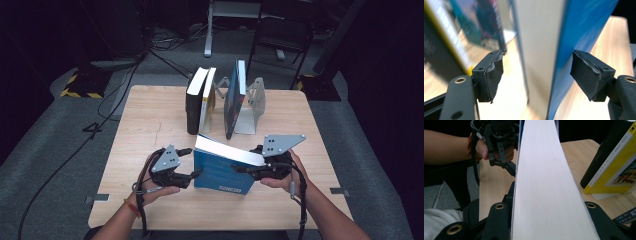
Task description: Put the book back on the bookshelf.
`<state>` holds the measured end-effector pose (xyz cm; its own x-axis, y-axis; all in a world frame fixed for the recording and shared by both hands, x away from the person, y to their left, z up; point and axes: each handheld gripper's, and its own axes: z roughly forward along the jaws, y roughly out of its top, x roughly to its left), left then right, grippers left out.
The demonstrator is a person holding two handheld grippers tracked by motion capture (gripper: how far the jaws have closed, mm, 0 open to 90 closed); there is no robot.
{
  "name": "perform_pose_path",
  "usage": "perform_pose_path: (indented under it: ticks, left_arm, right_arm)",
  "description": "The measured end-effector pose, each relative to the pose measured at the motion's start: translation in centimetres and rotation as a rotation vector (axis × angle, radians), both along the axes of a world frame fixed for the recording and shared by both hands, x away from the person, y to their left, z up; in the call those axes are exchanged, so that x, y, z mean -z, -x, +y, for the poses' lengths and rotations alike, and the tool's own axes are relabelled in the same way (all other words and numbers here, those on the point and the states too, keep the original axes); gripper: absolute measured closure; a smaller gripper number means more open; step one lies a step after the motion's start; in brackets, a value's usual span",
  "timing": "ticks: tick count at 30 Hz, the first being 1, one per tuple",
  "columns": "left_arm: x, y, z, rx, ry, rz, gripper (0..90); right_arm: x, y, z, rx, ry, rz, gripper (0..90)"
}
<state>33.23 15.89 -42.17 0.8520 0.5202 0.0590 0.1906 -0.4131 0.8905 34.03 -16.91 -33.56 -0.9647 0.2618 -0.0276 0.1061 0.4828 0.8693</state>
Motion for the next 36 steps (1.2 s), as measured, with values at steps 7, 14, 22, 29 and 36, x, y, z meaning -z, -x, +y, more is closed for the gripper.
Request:
perform_pose_path:
  ticks: [7,14,22,29,36]
  left_arm:
    - [3.8,-0.2,4.3,-0.131,-0.082,0.141,20.0]
    - [6.3,-1.1,6.1,-0.256,-0.164,0.209,23.1]
    - [8.0,-1.9,5.8,-0.294,-0.229,0.275,21.9]
    - [8.2,-1.9,6.0,-0.298,-0.218,0.261,20.6]
    - [8.2,-1.9,6.0,-0.298,-0.217,0.262,20.5]
  right_arm:
    - [0.0,-0.4,-0.6,0.082,-0.033,0.028,60.8]
    - [-0.7,-0.6,-1.9,0.137,-0.032,0.015,60.9]
    - [-1.7,-0.8,-4.4,0.231,-0.021,0.006,60.9]
    - [-2.4,-1.0,-6.7,0.312,-0.008,-0.003,60.9]
    - [-2.9,-1.4,-9.2,0.415,0.003,-0.012,61.0]
